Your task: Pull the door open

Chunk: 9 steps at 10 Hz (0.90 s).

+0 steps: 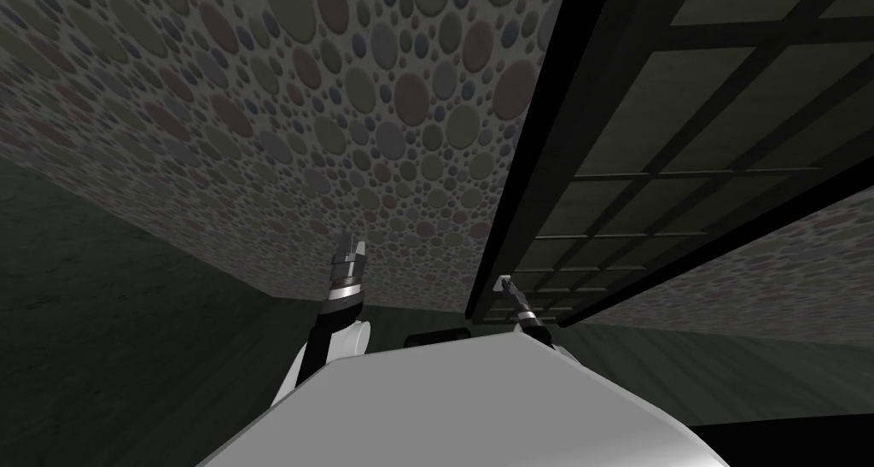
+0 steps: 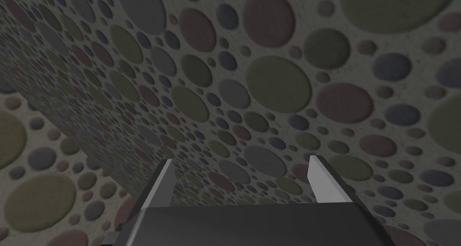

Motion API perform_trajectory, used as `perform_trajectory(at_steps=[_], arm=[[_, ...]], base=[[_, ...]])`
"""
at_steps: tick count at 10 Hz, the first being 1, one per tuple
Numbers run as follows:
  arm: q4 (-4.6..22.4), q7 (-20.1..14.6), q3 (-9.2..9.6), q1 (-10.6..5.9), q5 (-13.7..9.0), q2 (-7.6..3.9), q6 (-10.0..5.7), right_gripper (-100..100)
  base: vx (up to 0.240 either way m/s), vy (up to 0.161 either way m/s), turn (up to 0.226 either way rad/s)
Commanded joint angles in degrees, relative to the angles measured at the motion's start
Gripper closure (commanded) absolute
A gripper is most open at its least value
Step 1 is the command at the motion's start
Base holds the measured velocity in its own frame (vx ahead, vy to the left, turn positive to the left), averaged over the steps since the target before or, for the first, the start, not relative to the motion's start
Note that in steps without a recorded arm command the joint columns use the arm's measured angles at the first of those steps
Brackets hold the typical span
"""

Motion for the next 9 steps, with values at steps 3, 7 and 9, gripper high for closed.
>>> perform_trajectory(at_steps=[3, 7, 9], arm=[[0.10, -4.69, 0.97, -0.23, -1.37, 0.23, 0.30, 100], [0.18, -10.99, 2.11, -0.74, -3.39, 0.20, 0.72, 100], [0.22, -13.27, 2.52, -0.93, -4.12, 0.19, 0.88, 100]], base=[[-0.038, -0.017, 0.042], [-0.035, -0.018, 0.039], [-0.039, -0.017, 0.041]])
